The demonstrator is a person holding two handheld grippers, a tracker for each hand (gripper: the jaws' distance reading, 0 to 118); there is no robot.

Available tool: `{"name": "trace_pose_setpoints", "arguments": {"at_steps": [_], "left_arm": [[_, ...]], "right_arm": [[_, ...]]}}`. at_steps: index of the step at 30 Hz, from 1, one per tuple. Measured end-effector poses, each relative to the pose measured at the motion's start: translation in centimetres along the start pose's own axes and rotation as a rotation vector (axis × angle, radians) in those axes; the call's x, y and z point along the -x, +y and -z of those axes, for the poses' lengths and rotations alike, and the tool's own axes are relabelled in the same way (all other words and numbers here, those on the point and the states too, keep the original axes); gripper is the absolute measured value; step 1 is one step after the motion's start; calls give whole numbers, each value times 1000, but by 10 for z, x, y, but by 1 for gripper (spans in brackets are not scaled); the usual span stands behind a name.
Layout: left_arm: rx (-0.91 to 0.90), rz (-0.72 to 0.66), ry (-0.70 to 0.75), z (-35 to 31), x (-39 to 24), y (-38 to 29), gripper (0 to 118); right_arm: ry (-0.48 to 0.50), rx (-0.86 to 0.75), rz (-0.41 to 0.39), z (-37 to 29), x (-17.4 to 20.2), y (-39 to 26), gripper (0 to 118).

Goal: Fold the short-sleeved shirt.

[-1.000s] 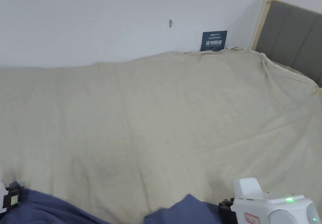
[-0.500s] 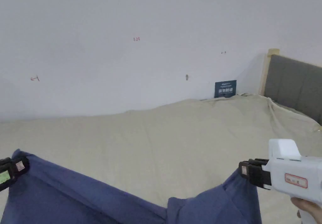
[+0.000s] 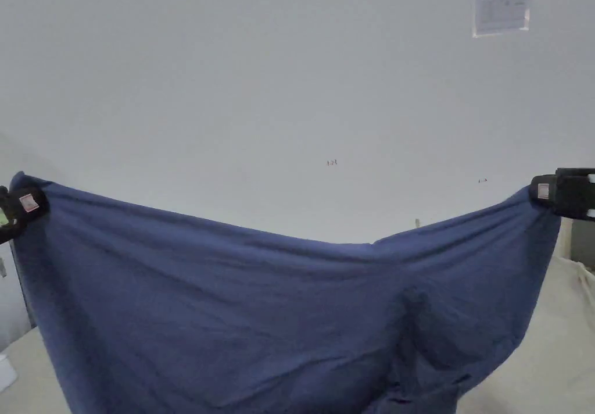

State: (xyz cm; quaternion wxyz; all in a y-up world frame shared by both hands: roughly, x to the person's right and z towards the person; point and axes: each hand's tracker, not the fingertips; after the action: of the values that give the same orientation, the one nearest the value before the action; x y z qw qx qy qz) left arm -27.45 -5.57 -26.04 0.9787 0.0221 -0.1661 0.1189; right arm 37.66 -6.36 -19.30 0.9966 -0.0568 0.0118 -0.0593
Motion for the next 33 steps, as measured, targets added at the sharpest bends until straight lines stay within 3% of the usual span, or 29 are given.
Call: {"name": "trace_pose_setpoints", "arguments": {"at_steps": [2,7,11,20,24,33], "left_arm": [[-27,7,7,-3,-3,8,3],[-33,4,13,4,-15,32,3],[-49,45,-8,11,-29,65,3],[-106,131,40,26,-52,148,3],[-125,167,72,35,-49,181,3],[-132,151,97,53,-45,189,3]], "right_arm": [[18,-25,30,0,2,11,2],[-4,-47,-24,8,20,45,2],[-2,-101,-9,11,28,93,2],[-98,-245,-127,1,53,239,2],[-194,-286,-190,-5,73,301,2],[-263,-285,-218,5,100,335,2]]}}
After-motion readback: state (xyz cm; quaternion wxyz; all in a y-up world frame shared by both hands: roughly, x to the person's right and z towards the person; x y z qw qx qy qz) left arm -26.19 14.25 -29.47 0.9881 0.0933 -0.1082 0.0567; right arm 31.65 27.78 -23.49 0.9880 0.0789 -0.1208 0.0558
